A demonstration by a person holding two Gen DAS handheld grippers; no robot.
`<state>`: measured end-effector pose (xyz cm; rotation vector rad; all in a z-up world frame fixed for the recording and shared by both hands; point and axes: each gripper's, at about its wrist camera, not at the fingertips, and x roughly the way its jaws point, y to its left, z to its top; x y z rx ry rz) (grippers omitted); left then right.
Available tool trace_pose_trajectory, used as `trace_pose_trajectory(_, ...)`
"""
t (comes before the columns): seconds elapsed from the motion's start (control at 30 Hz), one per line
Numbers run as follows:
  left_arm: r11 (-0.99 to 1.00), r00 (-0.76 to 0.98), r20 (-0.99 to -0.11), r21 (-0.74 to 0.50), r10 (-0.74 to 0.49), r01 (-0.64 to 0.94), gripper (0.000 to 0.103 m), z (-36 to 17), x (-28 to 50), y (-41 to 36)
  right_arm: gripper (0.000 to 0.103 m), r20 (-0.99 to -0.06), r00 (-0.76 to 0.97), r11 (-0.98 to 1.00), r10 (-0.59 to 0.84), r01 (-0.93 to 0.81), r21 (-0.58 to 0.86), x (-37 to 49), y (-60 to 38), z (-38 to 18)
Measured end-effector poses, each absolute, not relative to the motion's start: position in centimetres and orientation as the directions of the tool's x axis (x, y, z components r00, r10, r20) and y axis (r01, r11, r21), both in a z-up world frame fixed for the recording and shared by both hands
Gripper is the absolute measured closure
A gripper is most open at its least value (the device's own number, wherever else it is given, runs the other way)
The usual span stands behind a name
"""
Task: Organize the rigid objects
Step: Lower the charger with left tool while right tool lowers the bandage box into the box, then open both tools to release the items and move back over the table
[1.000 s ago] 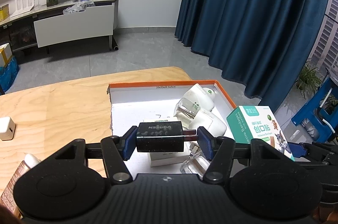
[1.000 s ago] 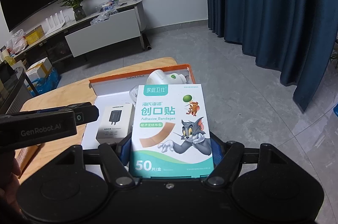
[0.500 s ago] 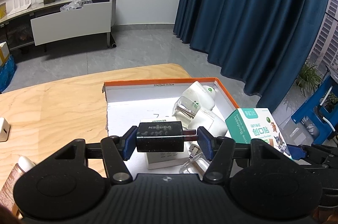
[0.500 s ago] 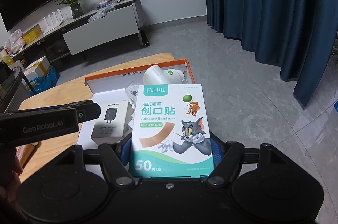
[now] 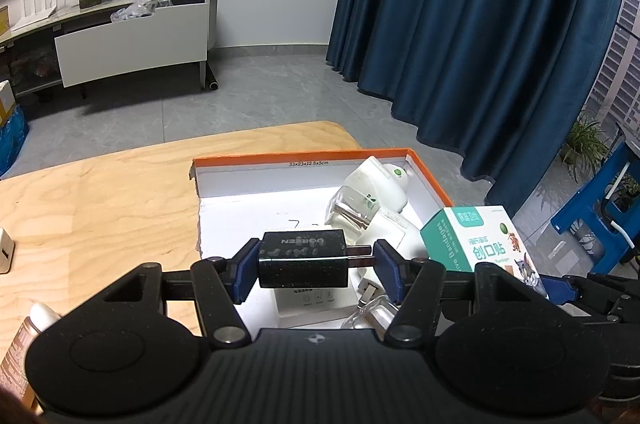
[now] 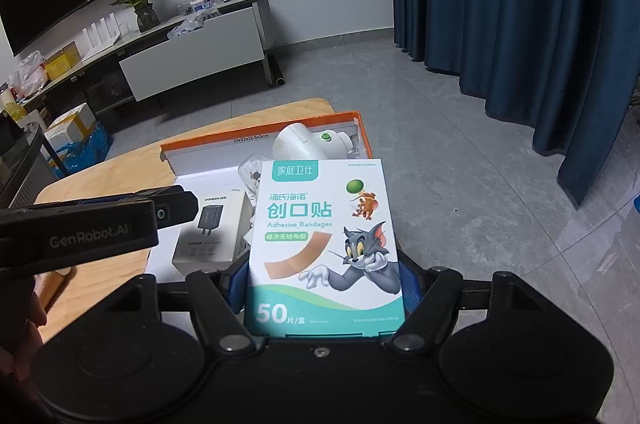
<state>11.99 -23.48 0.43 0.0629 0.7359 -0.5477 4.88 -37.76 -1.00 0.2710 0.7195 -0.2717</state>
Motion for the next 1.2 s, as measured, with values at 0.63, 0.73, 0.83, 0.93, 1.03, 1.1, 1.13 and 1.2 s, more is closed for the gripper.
trace_pose_trajectory(0.63,0.855,0.592,-0.666,-0.139,-0.454,0.500,0.042,-0.2,12.9,-24.1,0.015,-0.633,0.759,0.919,-0.156,0.346,0.188,4.3,-38.8,-0.9)
trace_pose_trajectory(0.73,0.851,0.586,-0.667,-0.142,-0.460,0.506,0.042,-0.4,13.0,-24.5,0.015,-0.619,0.767,0.912,-0.169,0.360,0.196,4.1,-39.2,-0.6)
trace_pose_trajectory(0.83,0.837,0.569,-0.661,-0.170,-0.489,0.521,0.042,-0.7,13.3,-25.1,0.015,-0.614,0.769,0.908,-0.177,0.368,0.200,3.9,-39.5,-0.5)
trace_pose_trajectory(0.93,0.829,0.555,-0.664,-0.184,-0.501,0.528,0.037,-1.2,13.7,-25.6,0.015,-0.612,0.770,0.906,-0.181,0.372,0.201,3.8,-39.5,-0.3)
trace_pose_trajectory(1.03,0.831,0.548,-0.669,-0.199,-0.502,0.519,0.028,-1.2,13.7,-25.4,0.015,-0.602,0.778,0.910,-0.181,0.365,0.197,3.6,-39.3,0.1)
trace_pose_trajectory(1.1,0.836,0.560,-0.664,-0.191,-0.496,0.515,0.027,-0.8,13.3,-24.9,0.015,-0.596,0.781,0.912,-0.183,0.362,0.194,3.5,-39.2,0.4)
trace_pose_trajectory(1.13,0.840,0.566,-0.663,-0.188,-0.491,0.510,0.025,-0.6,13.2,-24.6,0.015,-0.594,0.783,0.912,-0.183,0.360,0.195,3.5,-39.1,0.6)
trace_pose_trajectory(1.2,0.848,0.577,-0.661,-0.181,-0.481,0.499,0.023,-0.1,13.0,-23.9,0.015,-0.589,0.789,0.916,-0.173,0.349,0.198,3.4,-38.7,0.9)
